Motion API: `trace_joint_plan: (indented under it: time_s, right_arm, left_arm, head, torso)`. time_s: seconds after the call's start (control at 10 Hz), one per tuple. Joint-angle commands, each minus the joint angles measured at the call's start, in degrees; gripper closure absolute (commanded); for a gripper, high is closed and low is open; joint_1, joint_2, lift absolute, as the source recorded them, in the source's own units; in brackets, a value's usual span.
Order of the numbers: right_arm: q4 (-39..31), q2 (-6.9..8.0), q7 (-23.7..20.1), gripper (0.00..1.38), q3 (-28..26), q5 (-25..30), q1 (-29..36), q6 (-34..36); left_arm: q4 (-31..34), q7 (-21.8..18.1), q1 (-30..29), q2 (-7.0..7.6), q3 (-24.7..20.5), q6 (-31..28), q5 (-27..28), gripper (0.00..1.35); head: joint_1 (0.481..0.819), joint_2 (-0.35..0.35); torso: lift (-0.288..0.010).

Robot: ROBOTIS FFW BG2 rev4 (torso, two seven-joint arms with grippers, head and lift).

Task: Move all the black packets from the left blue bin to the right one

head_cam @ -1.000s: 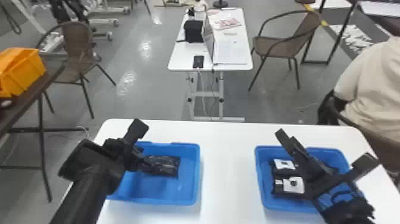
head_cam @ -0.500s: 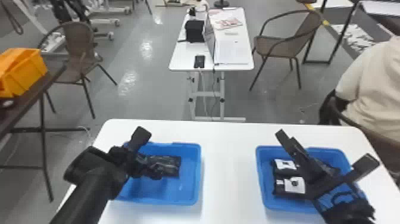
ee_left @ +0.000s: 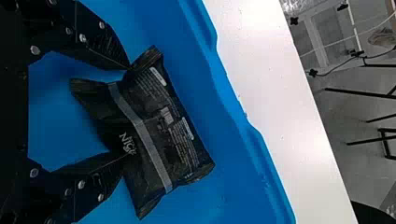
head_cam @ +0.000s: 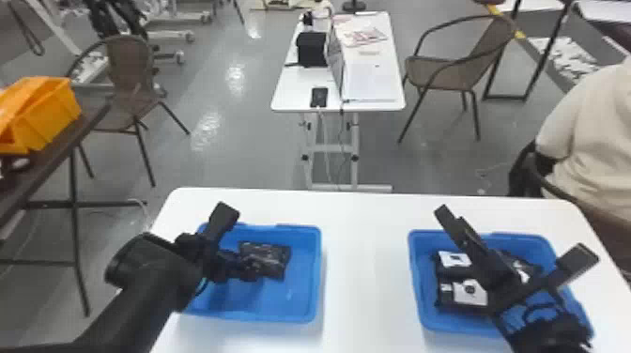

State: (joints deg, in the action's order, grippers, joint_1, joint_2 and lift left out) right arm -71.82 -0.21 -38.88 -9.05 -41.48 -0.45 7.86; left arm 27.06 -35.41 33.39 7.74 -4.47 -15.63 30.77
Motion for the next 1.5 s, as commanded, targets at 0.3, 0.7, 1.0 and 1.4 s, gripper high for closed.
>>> trace_joint_plan:
  time_s: [0.3,0.7,1.0,1.4]
  right_arm:
    - [0.6,0.26,-0.4,0.27,0.3,0.0,-0.3,0.3]
    - [0.9,0.26,-0.7,0.27,0.5,-0.1,-0.3,0.8]
    - [1.2,0.26,-1.1,0.27,0.8,-0.1,-0.7,1.0]
    - [0.8,0.26,-1.1,0.27,0.8,-0.2,0.0,1.1]
  left_arm:
    - [-0.3,-2.0,1.0,1.05,1.0,4.3,-1.8,0.82]
    - [-0.2,-5.4,-1.5,1.14,0.8,9.0,-3.3,0.83]
    - [-0.2,-4.1,-2.9,1.23,-0.5,8.2,-2.1,1.23]
    - [27.7,-13.0,-15.6,0.17,-1.5,11.4,-11.3,1.23]
  head:
    - [0.695,0.087]
    - [0.695,0.071]
    - [0.695,0.084]
    - [0.695,0.064]
  torso:
    - [0.0]
    - [0.0]
    - [0.0]
    - [0.0]
